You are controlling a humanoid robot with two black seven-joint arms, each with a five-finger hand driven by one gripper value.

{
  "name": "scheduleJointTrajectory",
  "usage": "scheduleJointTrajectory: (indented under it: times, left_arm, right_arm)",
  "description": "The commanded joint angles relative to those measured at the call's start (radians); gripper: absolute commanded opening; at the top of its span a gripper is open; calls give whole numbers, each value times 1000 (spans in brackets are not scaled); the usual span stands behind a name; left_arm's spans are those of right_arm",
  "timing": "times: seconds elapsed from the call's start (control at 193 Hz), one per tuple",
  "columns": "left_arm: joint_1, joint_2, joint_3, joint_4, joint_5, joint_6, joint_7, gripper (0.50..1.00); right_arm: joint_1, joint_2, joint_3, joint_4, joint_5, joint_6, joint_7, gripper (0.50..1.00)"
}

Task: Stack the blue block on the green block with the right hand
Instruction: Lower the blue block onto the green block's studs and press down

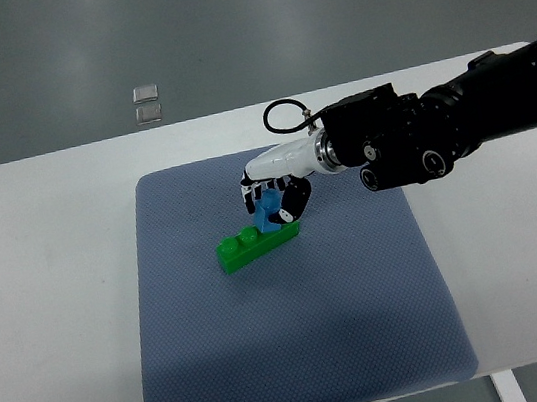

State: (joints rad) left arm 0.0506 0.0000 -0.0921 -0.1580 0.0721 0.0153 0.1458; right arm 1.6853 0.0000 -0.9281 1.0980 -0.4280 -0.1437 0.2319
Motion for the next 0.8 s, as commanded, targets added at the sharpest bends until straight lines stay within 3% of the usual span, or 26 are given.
scheduleJointTrajectory:
  times: [0.0, 0.794]
  left_arm:
    - [0, 0, 0, 0, 0, 0, 0, 1000]
    - [0, 0, 0, 0, 0, 0, 0, 1000]
  right_arm:
    - [-10, 0, 0, -4, 0, -14, 1, 617]
    - [-47, 0, 0, -4, -8, -85, 52, 623]
